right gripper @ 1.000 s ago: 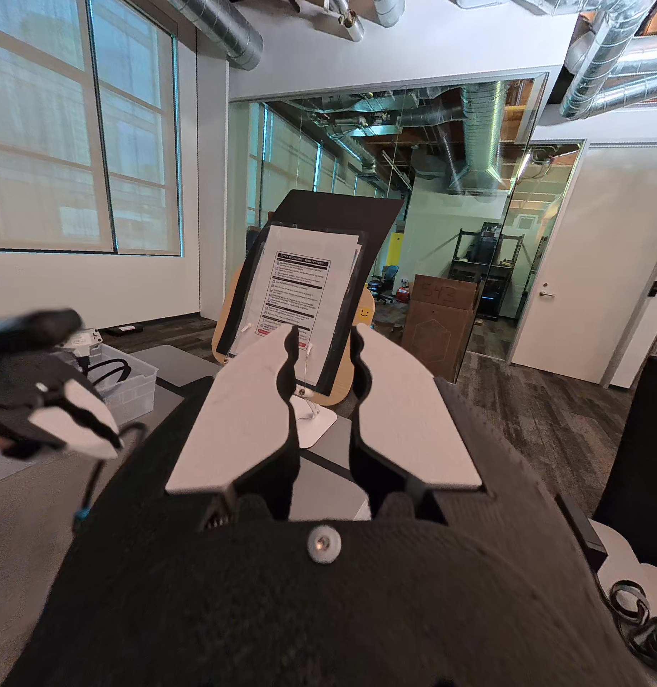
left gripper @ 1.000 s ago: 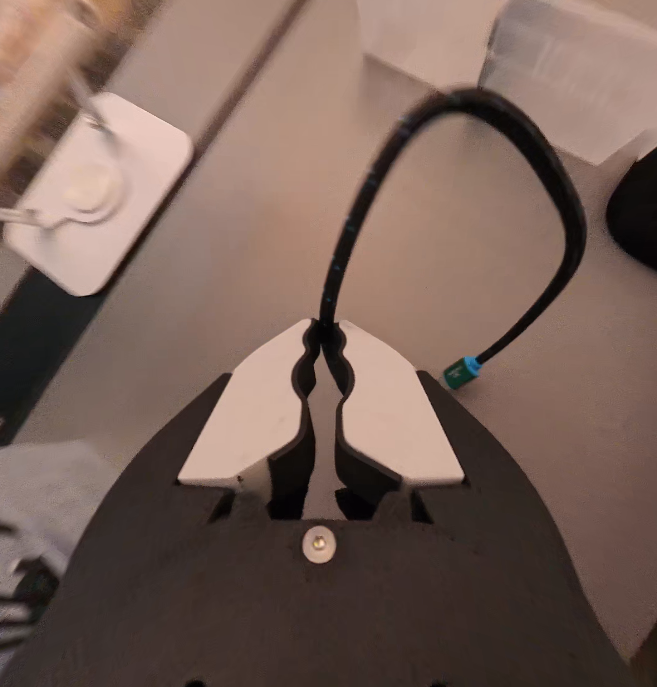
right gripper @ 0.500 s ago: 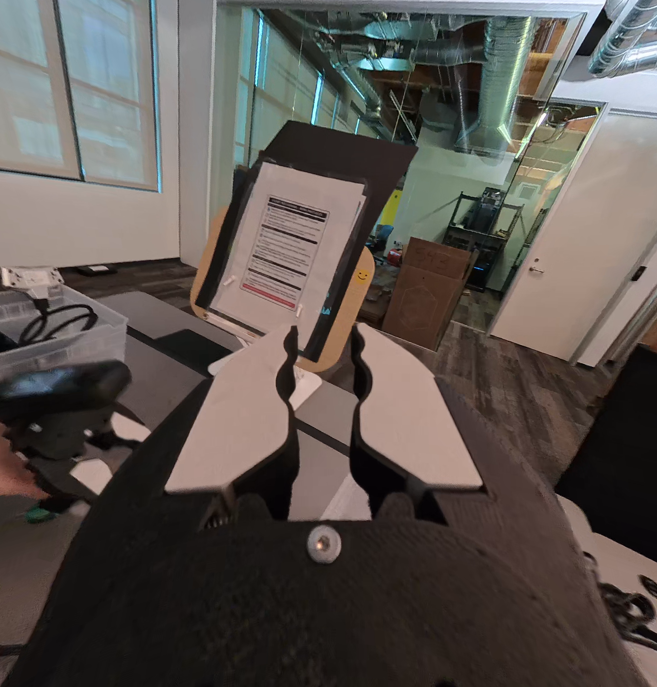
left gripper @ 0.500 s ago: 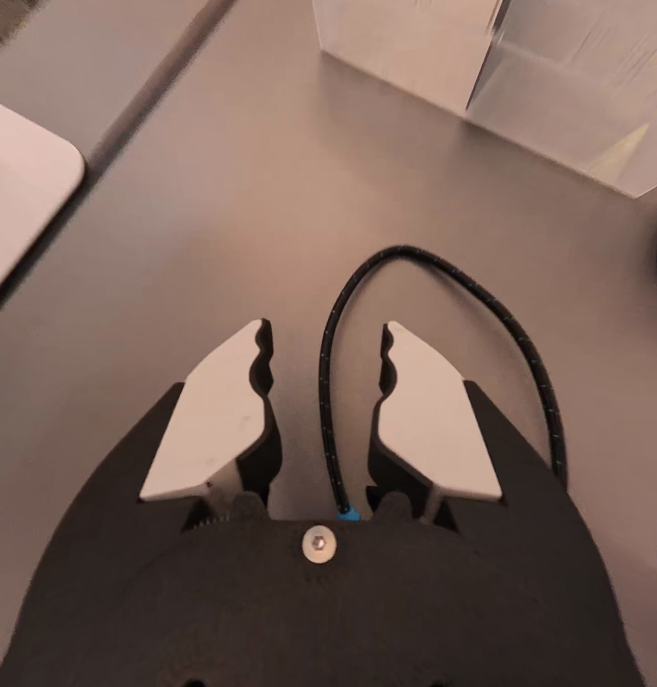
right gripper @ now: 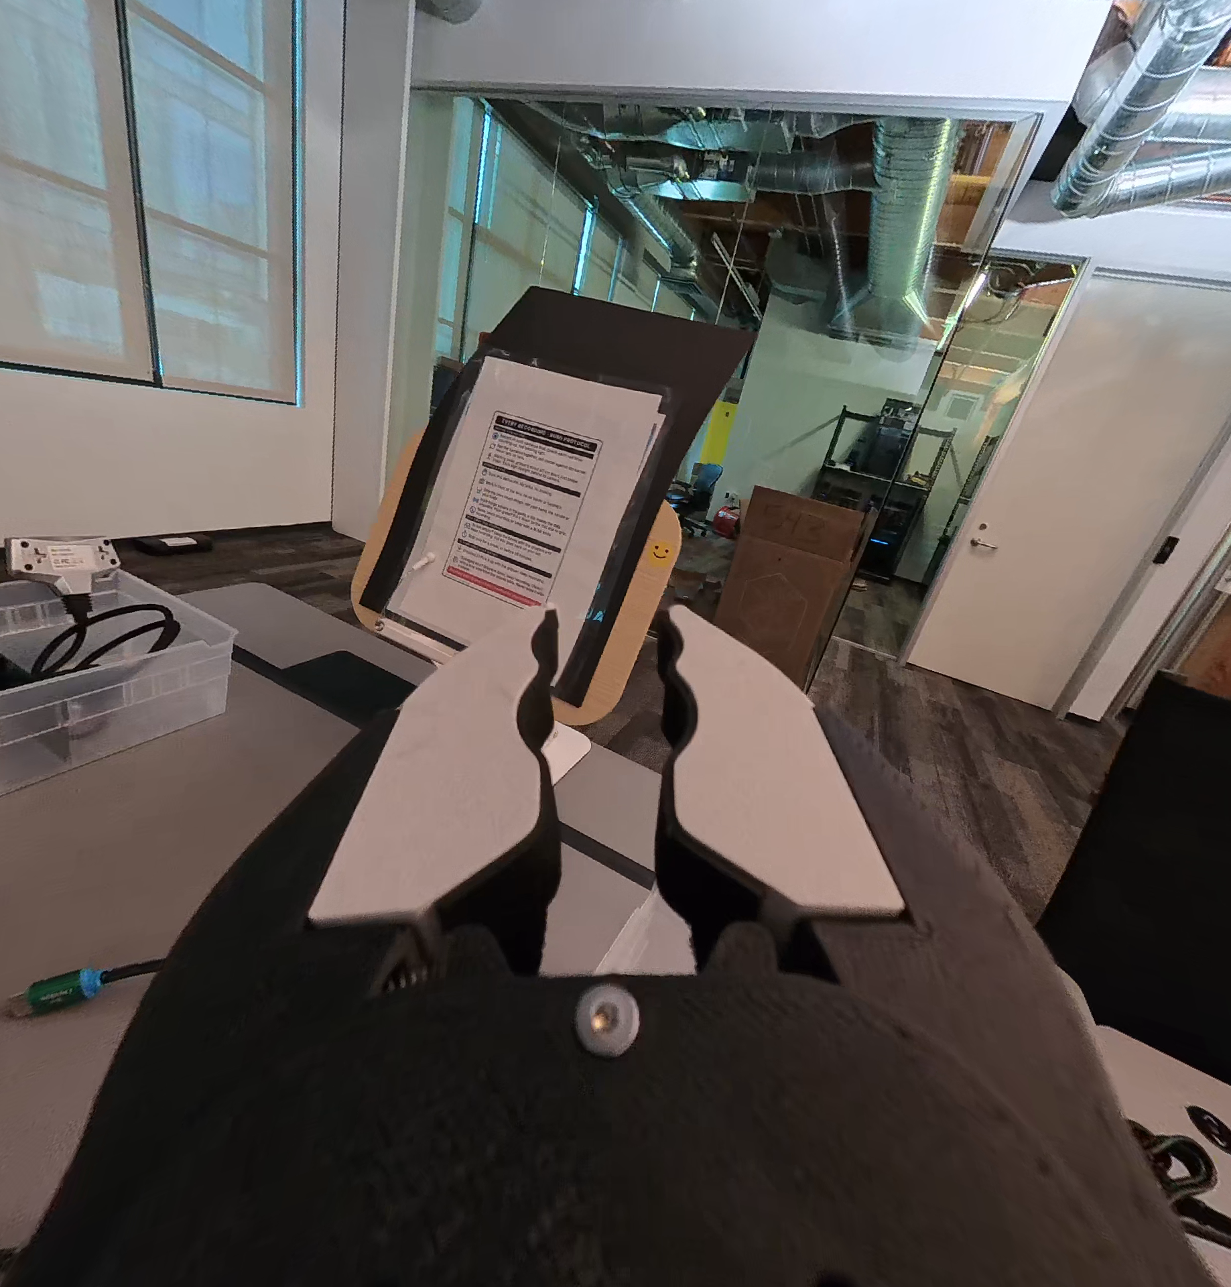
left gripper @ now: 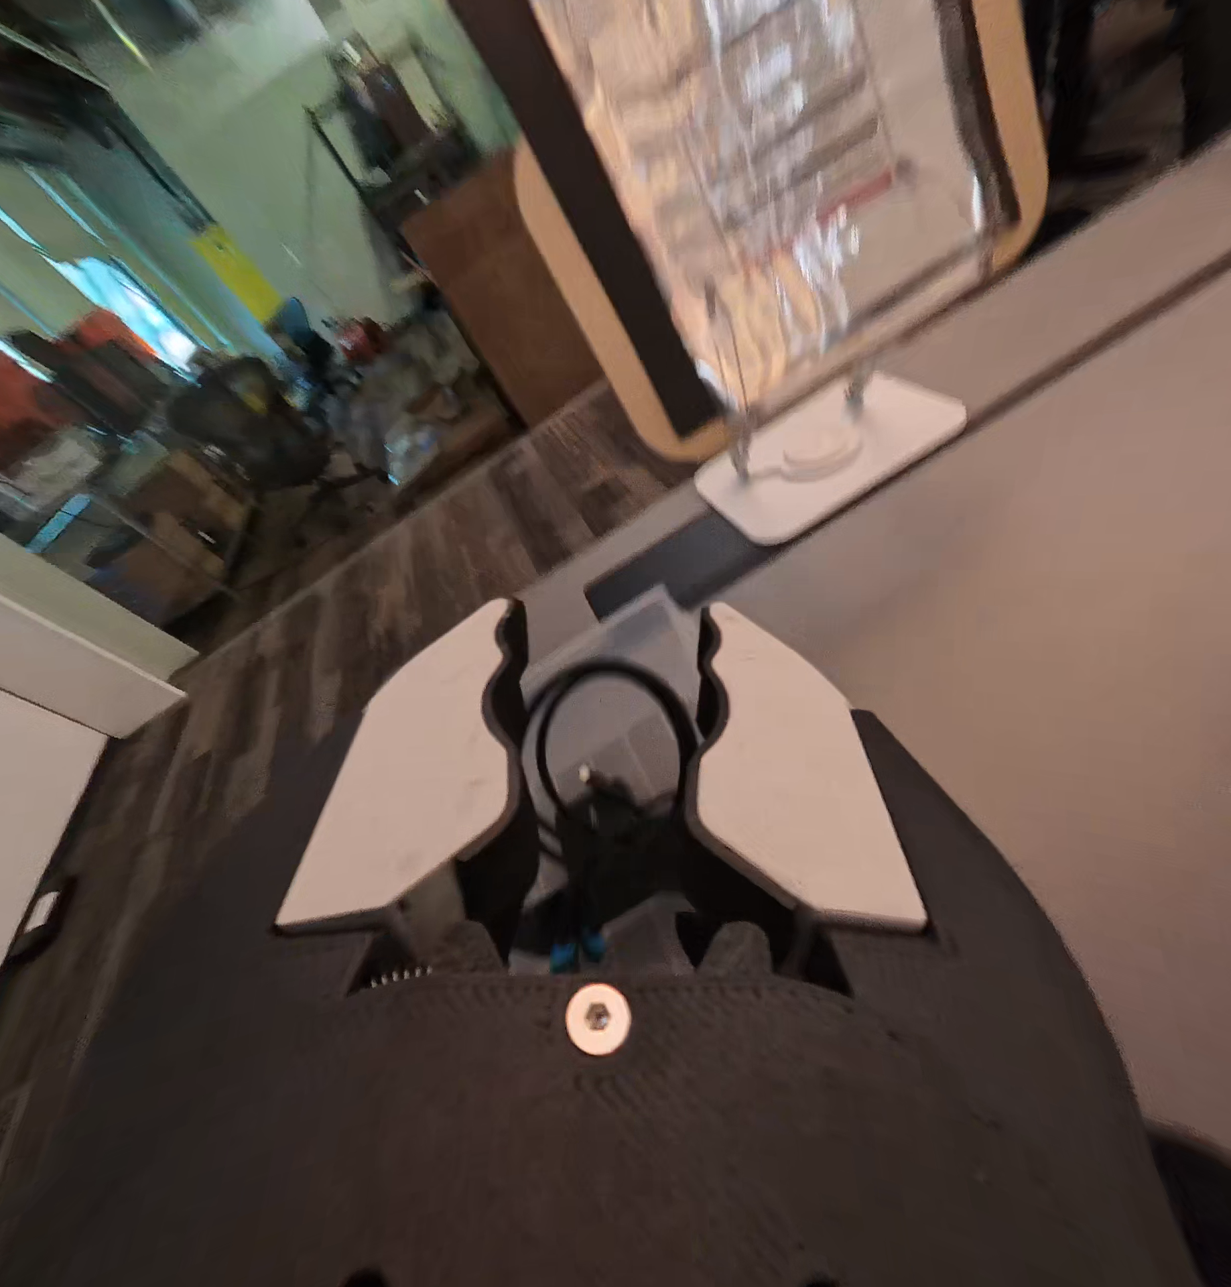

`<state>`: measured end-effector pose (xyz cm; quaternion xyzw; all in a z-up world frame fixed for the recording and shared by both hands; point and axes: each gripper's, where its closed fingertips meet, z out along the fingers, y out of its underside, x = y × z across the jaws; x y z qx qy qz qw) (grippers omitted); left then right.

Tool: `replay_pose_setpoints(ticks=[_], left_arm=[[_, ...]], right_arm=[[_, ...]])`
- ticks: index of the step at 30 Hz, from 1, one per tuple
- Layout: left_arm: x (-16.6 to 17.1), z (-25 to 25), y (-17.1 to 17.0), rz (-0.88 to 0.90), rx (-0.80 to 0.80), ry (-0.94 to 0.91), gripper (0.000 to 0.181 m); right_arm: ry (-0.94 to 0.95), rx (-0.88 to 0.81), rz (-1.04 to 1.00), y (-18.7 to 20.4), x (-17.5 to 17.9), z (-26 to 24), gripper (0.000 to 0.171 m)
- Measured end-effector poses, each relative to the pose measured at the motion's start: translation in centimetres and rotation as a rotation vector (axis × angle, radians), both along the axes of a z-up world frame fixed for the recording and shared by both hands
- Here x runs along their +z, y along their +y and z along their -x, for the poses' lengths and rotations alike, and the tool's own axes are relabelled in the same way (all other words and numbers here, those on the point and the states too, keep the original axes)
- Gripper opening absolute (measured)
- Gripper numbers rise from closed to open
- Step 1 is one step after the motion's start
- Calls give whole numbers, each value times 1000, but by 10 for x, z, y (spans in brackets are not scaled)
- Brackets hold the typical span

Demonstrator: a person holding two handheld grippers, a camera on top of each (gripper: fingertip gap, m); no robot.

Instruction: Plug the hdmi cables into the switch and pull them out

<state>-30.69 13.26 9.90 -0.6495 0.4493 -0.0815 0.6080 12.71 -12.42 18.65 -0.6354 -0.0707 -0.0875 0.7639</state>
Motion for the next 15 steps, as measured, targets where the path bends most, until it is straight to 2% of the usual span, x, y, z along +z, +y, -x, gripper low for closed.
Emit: replay_pose_setpoints(ticks=[3, 7, 12, 15], left_arm=[[-51, 28, 24, 116, -37, 61, 51], [-107, 31, 33, 328, -143, 54, 51], [-129, 20, 35, 424, -215, 6, 49], [-144, 23, 38, 461, -192, 57, 45]], right_arm=[[11, -12, 6, -1, -2, -5, 28], [29, -26, 17, -1, -6, -12, 28], [51, -18, 18, -1, -7, -15, 28], [52, -17, 30, 0, -10, -15, 28]])
